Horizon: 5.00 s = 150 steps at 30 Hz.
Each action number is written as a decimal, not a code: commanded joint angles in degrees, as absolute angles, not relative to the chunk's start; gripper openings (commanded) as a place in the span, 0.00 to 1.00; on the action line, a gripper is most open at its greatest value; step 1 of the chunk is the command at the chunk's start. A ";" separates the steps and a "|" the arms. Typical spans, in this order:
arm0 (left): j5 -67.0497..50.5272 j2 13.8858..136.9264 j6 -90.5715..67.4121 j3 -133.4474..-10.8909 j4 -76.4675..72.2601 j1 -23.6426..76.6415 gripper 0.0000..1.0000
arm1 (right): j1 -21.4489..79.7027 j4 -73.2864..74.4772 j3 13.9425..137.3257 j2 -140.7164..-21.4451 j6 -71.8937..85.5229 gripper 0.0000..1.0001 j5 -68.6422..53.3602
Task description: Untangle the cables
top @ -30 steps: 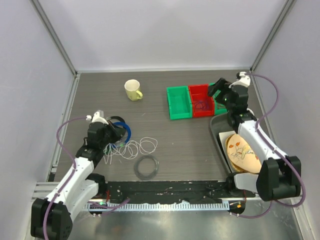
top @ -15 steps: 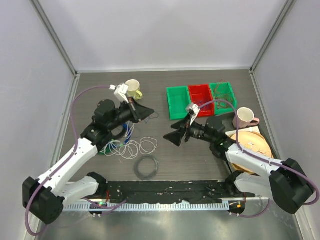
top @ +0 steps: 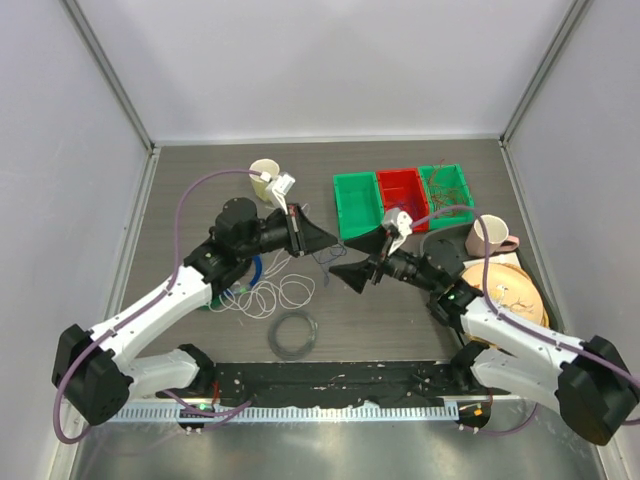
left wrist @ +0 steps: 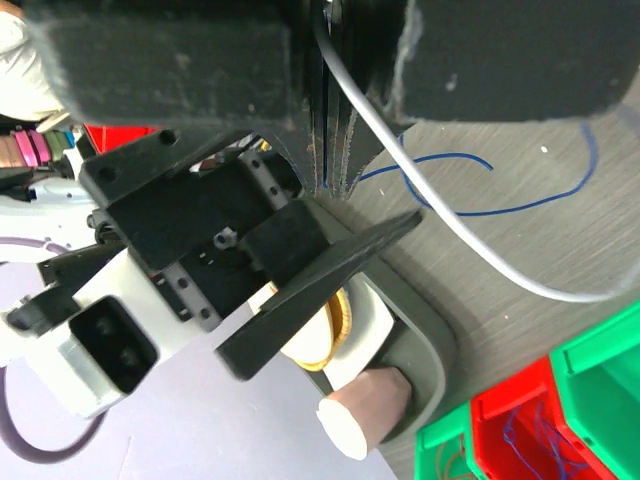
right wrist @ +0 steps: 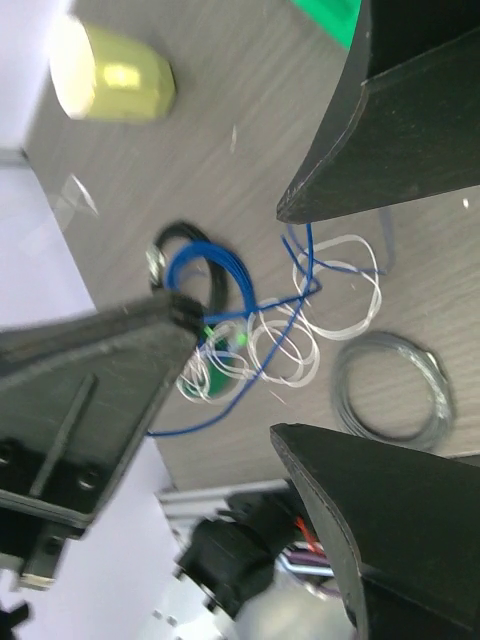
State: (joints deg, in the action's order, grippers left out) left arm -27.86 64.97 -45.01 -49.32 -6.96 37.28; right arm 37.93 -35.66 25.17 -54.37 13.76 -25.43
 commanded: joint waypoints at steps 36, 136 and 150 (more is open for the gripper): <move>-3.53 46.50 -41.40 -44.48 10.19 40.17 1.00 | 43.59 -26.65 33.48 -54.85 20.13 0.01 -5.90; 27.60 43.95 -58.10 -31.90 41.92 39.99 1.00 | 18.90 -13.80 62.14 -95.29 29.45 0.49 22.25; 28.48 43.86 -58.89 -32.08 41.49 38.85 1.00 | 29.05 -13.36 48.44 -73.40 12.32 0.92 -16.33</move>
State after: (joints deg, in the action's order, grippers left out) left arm 27.22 44.18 -57.21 -31.99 42.09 39.92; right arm 20.51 -12.34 53.12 -79.24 22.46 0.56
